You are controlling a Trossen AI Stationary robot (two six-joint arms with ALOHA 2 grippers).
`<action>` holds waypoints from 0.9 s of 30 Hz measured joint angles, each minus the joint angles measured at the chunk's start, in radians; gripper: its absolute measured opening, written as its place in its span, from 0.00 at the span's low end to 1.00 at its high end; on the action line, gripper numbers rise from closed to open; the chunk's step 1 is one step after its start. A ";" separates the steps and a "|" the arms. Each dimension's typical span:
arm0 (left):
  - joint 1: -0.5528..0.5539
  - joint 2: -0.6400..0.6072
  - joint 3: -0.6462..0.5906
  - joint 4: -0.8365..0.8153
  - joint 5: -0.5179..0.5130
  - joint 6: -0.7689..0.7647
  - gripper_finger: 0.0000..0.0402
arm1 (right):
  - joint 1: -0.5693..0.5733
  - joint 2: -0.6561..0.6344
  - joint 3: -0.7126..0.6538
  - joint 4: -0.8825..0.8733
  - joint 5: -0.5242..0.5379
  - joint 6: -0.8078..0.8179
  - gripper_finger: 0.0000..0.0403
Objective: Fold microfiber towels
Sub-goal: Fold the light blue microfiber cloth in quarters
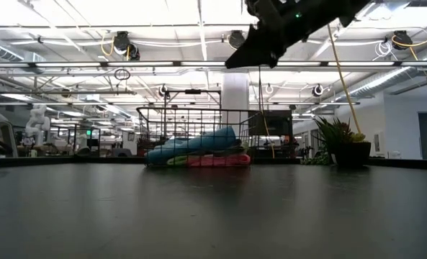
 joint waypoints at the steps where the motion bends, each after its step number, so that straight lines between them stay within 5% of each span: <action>1: -0.020 0.000 0.000 0.002 0.026 -0.029 0.49 | 0.000 -0.012 0.000 -0.016 0.000 0.000 0.00; 11: -0.234 0.000 0.000 0.093 0.157 -0.252 0.49 | 0.000 -0.032 0.000 -0.046 0.023 0.000 0.00; 19: -0.251 0.009 0.001 0.020 0.160 -0.260 0.49 | 0.000 -0.032 0.000 -0.044 0.023 0.017 0.00; 27: -0.231 0.152 -0.006 0.048 0.124 -0.192 0.49 | 0.000 -0.032 0.000 -0.043 0.024 0.026 0.00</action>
